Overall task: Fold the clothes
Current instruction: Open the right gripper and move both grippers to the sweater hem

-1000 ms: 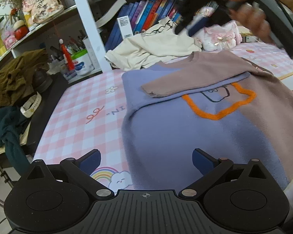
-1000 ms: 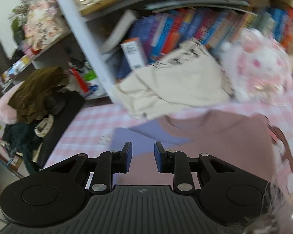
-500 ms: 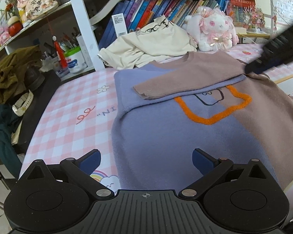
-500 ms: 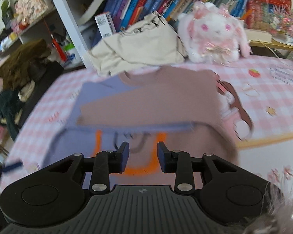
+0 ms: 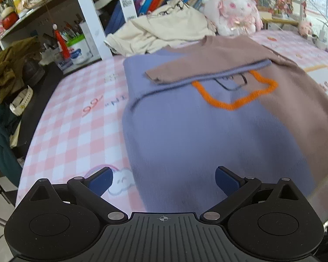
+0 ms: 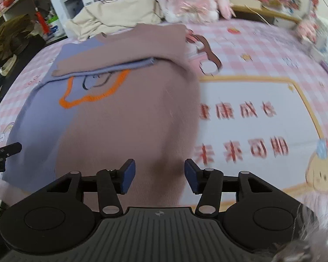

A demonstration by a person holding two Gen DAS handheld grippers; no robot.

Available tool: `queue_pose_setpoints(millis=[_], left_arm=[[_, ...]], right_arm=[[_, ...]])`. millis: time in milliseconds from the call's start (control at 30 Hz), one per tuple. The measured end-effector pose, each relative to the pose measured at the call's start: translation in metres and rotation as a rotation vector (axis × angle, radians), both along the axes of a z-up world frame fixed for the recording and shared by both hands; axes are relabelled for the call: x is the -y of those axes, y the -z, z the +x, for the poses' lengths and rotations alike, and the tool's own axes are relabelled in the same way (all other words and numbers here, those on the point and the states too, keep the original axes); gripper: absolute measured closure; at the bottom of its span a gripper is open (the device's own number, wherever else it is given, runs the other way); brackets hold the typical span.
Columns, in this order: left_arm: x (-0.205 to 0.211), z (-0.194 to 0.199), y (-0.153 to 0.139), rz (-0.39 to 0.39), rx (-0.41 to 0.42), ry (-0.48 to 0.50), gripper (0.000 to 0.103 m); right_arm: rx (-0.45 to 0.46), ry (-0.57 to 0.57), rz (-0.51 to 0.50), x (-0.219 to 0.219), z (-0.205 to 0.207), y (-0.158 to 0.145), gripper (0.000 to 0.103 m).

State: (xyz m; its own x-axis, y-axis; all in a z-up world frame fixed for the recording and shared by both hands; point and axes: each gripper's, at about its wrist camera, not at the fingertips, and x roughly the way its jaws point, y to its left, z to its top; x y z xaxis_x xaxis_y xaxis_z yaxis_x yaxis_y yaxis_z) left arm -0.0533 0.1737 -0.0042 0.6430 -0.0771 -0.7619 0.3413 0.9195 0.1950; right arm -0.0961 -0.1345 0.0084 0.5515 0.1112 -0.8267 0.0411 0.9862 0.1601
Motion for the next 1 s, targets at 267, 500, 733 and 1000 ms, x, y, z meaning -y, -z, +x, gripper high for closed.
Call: queue_pose_setpoints(millis=[267,500,733,1000], left_arm=[[-0.015,-0.009,0.002,-0.079,-0.101,-0.047,0.002],[-0.042,-0.004,0.002,-0.221,-0.18,-0.175,0.002],[-0.064,0.0,0.003,-0.398,-0.234,-0.272,0.005],[-0.073,0.005,0.004,-0.451,-0.237,-0.344,0.028]], right_arm=[[-0.038,0.041,0.022,0.01,-0.026,0.006,0.046],[-0.058,0.09,0.064,0.017,-0.031,0.012,0.046],[-0.058,0.076,0.076,0.019,-0.027,0.013,0.046],[-0.054,0.069,0.086,0.021,-0.02,0.013,0.057]])
